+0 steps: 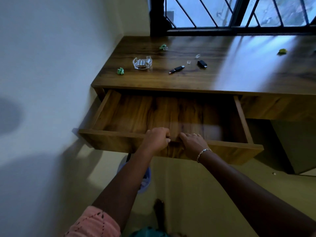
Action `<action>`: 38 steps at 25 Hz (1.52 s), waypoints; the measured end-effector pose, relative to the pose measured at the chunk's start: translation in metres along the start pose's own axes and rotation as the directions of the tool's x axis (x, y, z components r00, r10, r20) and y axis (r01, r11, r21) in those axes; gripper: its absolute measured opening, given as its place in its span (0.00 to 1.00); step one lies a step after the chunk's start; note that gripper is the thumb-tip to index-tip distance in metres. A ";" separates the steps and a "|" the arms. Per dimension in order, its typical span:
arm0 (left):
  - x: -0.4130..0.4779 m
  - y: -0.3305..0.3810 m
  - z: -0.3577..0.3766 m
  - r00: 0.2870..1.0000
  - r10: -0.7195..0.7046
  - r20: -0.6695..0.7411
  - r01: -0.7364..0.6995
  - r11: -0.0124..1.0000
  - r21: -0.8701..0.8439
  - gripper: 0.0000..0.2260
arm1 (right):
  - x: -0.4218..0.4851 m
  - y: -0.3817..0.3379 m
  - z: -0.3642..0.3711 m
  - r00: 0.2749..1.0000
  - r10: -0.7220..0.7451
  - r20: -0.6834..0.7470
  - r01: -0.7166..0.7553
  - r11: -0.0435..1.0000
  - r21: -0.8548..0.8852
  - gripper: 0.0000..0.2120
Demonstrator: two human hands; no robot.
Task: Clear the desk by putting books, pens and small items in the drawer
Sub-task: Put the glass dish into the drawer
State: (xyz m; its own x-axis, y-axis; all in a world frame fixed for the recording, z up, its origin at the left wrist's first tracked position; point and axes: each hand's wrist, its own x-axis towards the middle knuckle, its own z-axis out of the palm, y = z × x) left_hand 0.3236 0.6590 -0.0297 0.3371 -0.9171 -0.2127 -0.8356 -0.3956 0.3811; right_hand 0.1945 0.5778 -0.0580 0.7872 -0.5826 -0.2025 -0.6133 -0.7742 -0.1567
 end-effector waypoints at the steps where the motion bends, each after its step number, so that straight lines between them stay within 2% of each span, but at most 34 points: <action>1: -0.003 0.001 0.000 1.000 -0.009 0.015 0.009 1.000 -0.002 0.10 | -0.003 0.000 0.002 1.000 -0.001 0.008 0.002 1.000 -0.006 0.16; 10: -0.040 0.010 -0.007 0.996 -0.037 0.081 0.037 0.999 -0.007 0.14 | -0.035 -0.014 0.011 1.000 -0.023 -0.003 0.023 0.999 -0.023 0.17; 20: -0.057 0.015 -0.008 0.991 -0.028 0.133 0.019 0.997 0.072 0.09 | -0.059 -0.025 0.021 0.998 -0.052 -0.048 0.052 0.999 -0.006 0.17; 32: -0.055 0.014 0.003 0.998 0.013 0.063 -0.017 0.998 0.065 0.09 | -0.071 -0.027 0.028 0.995 -0.054 -0.083 0.056 0.998 0.012 0.19; 35: -0.054 0.010 0.006 0.998 -0.007 0.060 0.005 0.999 0.033 0.09 | -0.071 -0.029 0.028 0.986 -0.100 -0.131 0.105 0.994 0.034 0.26; 38: -0.049 0.001 0.013 1.000 -0.020 0.008 0.020 0.999 -0.044 0.09 | -0.064 -0.025 0.024 0.978 -0.091 -0.188 0.123 0.979 0.165 0.34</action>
State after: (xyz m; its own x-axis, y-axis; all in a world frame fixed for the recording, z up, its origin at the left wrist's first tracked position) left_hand 0.3005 0.7040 -0.0305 0.3502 -0.9086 -0.2276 -0.8086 -0.4159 0.4162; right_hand 0.1583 0.6403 -0.0643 0.8381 -0.5455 -0.0016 -0.5139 -0.7886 -0.3378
